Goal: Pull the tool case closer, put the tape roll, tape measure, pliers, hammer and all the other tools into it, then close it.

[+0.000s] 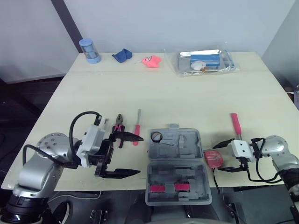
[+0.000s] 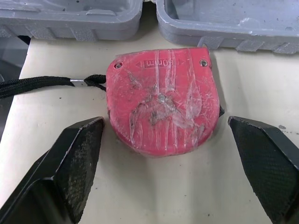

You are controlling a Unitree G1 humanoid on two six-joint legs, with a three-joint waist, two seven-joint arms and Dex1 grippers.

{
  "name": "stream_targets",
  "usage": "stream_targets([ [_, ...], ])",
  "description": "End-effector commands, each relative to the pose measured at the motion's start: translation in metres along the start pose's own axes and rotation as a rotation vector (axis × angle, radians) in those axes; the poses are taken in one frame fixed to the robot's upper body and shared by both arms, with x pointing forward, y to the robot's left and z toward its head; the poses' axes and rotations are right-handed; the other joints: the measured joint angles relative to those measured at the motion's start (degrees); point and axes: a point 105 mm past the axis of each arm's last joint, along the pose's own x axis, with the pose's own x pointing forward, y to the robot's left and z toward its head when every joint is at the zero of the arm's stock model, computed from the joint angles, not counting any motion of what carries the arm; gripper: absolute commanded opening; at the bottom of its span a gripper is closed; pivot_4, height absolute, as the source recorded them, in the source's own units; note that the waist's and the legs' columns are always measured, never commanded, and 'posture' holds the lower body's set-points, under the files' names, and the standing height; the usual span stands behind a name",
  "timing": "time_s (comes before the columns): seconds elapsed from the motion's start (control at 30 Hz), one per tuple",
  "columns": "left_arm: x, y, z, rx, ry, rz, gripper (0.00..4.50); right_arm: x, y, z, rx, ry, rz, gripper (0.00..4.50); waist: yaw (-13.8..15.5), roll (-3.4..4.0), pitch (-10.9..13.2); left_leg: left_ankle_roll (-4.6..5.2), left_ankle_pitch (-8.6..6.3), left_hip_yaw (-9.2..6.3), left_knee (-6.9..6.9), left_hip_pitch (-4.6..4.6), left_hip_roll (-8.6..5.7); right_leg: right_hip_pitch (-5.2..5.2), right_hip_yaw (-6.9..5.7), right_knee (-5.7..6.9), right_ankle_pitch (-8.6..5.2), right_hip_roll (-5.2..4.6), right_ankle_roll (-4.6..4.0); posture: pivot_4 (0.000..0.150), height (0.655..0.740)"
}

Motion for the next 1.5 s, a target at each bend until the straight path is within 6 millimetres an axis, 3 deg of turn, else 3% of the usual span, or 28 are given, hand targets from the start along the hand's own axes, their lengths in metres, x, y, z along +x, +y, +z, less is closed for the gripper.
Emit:
stream_targets([
  [0.03, 0.000, -0.002, 0.004, 0.032, -0.004, -0.002, 4.50, 0.009, 0.009, -0.004, 0.005, 0.018, 0.048, 4.07, 0.00, -0.01, 0.00, 0.00, 0.00, 0.00, 0.00, 0.00, 0.00, 0.01, 0.00, 0.00, 0.00, 0.00, 0.00, 0.150, 0.7400],
  [0.1, 0.001, -0.002, 0.004, 0.032, -0.004, -0.001, 4.50, 0.009, 0.009, -0.005, 0.007, 0.018, 0.049, 3.69, -0.02, -0.02, -0.01, 0.00, 0.00, 0.00, 0.00, 0.02, 0.00, 0.03, 0.00, -0.01, 0.00, 0.00, 0.00, 0.150, 0.7400],
  [0.17, 0.001, -0.002, 0.004, 0.032, -0.005, -0.001, 4.50, 0.008, 0.009, -0.005, 0.007, 0.019, 0.049, 2.88, -0.02, -0.06, -0.02, 0.00, 0.00, 0.01, 0.00, 0.05, 0.00, 0.05, 0.00, -0.01, 0.00, 0.00, 0.00, 0.150, 0.7400],
  [0.2, 0.001, -0.002, 0.004, 0.032, -0.005, -0.001, 4.50, 0.008, 0.009, -0.005, 0.007, 0.018, 0.049, 2.84, 0.00, -0.06, -0.02, 0.00, 0.00, 0.01, 0.00, 0.09, 0.00, 0.09, 0.00, -0.01, 0.00, 0.00, 0.00, 0.150, 0.7400],
  [0.63, 0.002, 0.000, 0.002, 0.030, -0.012, 0.000, 4.50, -0.007, 0.010, -0.003, 0.016, 0.031, 0.019, 2.84, 0.25, -0.05, -0.01, 0.00, 0.00, 0.01, 0.00, 0.07, 0.00, 0.09, 0.00, -0.02, 0.00, -0.01, 0.00, 0.150, 0.7400],
  [1.2, 0.000, 0.008, 0.001, 0.028, -0.032, 0.038, 4.50, -0.057, -0.006, 0.006, 0.108, 0.150, -0.155, 2.84, 1.28, 0.13, 0.12, 0.00, 0.00, 0.02, 0.00, 0.01, -0.04, 0.06, 0.00, -0.04, 0.00, -0.04, 0.01, 0.150, 0.7400],
  [1.33, -0.002, 0.010, 0.000, 0.023, -0.034, 0.064, 4.50, -0.067, -0.018, 0.016, 0.081, 0.202, -0.203, 2.84, 1.44, 0.14, 0.12, 0.00, 0.00, 0.01, -0.01, 0.00, -0.04, 0.06, 0.00, -0.05, -0.01, -0.04, 0.01, 0.150, 0.7400],
  [1.5, -0.009, 0.015, -0.001, 0.020, -0.029, 0.119, 4.50, -0.065, -0.040, 0.047, 0.019, 0.258, -0.229, 2.84, 1.31, 0.27, 0.21, 0.00, 0.00, 0.03, 0.00, -0.03, -0.03, 0.00, 0.01, -0.05, 0.00, -0.03, 0.01, 0.150, 0.7400],
])
